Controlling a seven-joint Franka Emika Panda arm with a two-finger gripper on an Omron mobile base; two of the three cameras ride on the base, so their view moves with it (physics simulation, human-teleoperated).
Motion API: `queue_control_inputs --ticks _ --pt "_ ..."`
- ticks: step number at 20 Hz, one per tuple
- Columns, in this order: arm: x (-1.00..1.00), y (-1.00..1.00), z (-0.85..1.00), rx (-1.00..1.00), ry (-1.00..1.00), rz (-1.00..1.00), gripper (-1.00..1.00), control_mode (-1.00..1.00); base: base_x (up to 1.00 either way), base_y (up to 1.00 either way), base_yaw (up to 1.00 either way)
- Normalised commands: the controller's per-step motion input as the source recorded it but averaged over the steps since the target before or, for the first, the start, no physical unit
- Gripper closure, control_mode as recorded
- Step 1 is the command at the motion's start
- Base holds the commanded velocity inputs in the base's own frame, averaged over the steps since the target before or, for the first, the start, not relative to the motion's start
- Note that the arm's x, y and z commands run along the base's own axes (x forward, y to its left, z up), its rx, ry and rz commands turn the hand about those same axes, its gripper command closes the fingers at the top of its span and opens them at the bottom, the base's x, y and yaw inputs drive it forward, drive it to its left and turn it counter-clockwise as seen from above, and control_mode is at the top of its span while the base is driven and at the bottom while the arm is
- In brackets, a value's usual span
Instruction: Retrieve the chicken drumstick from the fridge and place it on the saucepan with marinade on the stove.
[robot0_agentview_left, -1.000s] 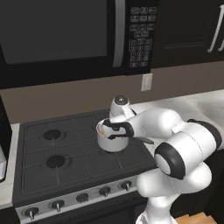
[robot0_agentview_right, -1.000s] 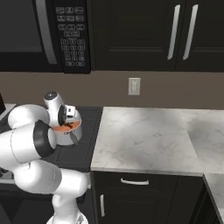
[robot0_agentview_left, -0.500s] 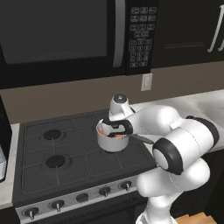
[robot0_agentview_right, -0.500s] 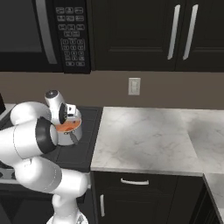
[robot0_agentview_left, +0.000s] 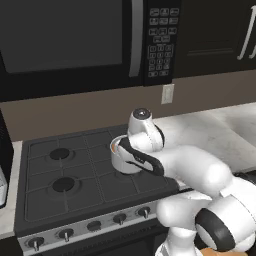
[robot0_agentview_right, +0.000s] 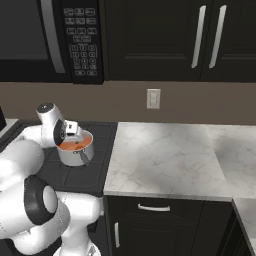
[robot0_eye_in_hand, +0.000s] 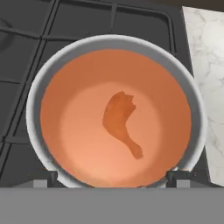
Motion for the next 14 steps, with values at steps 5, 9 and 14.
queue_control_inputs --ticks 5,9,14 --pt "-1.00 0.00 0.16 0.00 -0.05 0.00 -1.00 -1.00 0.00 0.00 0.00" --pt "-1.00 -0.23 -0.14 0.00 -0.08 0.00 -1.00 -1.00 0.00 0.00 0.00" --pt "-1.00 -0.26 -0.20 0.00 -0.12 0.00 -1.00 -1.00 0.00 0.00 0.00"
